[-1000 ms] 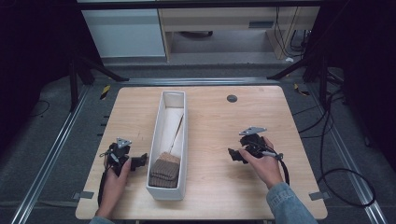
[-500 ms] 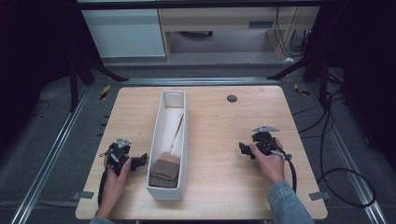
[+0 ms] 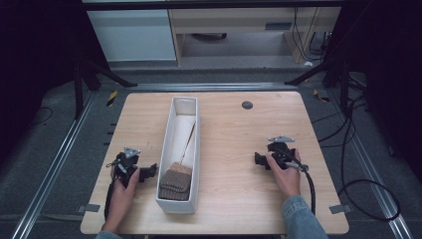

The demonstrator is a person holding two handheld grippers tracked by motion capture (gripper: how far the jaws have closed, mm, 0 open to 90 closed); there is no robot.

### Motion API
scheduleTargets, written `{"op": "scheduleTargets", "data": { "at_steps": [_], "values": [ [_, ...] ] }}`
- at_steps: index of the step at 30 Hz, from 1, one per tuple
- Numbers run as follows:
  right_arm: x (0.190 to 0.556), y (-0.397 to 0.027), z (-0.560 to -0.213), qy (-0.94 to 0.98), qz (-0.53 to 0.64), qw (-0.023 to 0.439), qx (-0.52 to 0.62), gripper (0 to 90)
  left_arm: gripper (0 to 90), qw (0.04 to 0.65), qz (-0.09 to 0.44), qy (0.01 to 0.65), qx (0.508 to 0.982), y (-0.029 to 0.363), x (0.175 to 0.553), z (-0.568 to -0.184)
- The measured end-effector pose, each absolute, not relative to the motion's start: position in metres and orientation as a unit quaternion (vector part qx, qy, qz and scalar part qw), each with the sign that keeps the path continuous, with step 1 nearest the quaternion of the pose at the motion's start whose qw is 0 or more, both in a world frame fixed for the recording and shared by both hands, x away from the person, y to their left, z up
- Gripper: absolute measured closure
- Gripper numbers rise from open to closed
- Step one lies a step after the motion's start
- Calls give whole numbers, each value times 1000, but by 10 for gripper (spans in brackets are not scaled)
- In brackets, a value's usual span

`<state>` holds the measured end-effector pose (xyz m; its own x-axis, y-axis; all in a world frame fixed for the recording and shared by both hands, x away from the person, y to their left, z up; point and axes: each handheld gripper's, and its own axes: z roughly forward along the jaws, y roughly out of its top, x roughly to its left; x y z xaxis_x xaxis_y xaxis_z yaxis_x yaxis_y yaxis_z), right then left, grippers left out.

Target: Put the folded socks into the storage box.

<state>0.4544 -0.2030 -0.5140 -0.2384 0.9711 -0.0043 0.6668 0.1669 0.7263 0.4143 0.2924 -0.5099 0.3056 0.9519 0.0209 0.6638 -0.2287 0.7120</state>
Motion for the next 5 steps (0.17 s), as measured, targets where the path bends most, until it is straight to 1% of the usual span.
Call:
{"op": "scheduleTargets", "data": {
  "at_steps": [5],
  "values": [
    [454, -203, -514, 723, 310, 245, 567, 4, 0, 306, 235, 540, 748, 292, 414, -510]
  ]
}}
